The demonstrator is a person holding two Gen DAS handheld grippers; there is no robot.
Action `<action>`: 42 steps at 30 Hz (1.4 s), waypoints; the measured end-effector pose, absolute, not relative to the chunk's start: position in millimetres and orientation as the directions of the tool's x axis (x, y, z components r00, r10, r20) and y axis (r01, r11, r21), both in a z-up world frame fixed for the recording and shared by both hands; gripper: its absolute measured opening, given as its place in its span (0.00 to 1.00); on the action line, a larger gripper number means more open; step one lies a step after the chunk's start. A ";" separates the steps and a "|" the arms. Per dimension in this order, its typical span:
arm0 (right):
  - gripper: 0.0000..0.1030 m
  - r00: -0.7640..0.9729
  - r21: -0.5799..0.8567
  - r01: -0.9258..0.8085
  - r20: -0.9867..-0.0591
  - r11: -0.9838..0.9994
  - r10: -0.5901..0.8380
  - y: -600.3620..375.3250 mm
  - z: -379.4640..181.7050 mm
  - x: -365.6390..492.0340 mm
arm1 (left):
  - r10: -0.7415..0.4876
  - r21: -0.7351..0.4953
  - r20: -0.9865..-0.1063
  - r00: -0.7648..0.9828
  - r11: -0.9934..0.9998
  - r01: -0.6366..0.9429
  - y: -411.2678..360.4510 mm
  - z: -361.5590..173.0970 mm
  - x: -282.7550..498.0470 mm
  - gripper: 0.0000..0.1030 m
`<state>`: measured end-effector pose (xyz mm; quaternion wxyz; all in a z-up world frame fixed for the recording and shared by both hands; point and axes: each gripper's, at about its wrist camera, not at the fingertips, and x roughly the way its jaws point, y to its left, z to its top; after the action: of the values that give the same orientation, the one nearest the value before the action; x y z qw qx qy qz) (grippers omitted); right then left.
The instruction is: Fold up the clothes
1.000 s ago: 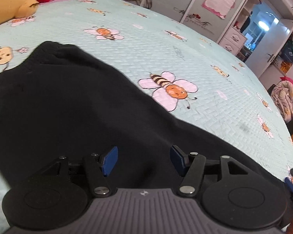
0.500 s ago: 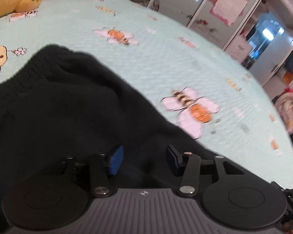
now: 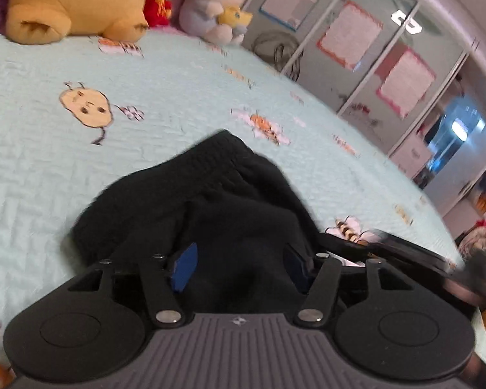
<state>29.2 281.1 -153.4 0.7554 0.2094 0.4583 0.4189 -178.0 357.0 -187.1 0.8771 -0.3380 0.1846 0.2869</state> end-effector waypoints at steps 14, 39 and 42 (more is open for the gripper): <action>0.50 0.095 0.472 -0.747 -0.621 0.468 0.778 409.2 -142.5 -32.7 | 0.409 -0.535 -0.456 0.790 0.583 -0.611 339.7 -207.3 -222.3 0.65; 0.65 -0.136 0.193 -0.981 -0.725 0.011 0.675 496.1 -117.7 -8.3 | 0.235 -0.728 -0.423 0.875 0.487 -0.483 369.5 -203.2 -247.4 0.68; 0.74 -0.155 0.151 -0.987 -0.762 -0.060 0.629 503.6 -118.6 -12.3 | 0.239 -0.733 -0.417 0.877 0.482 -0.479 370.8 -204.4 -248.3 0.68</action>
<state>-12.3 503.6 -118.6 0.5946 -0.2624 0.3409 0.6792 -248.3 370.8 -204.4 0.8510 -0.4631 0.1300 0.2109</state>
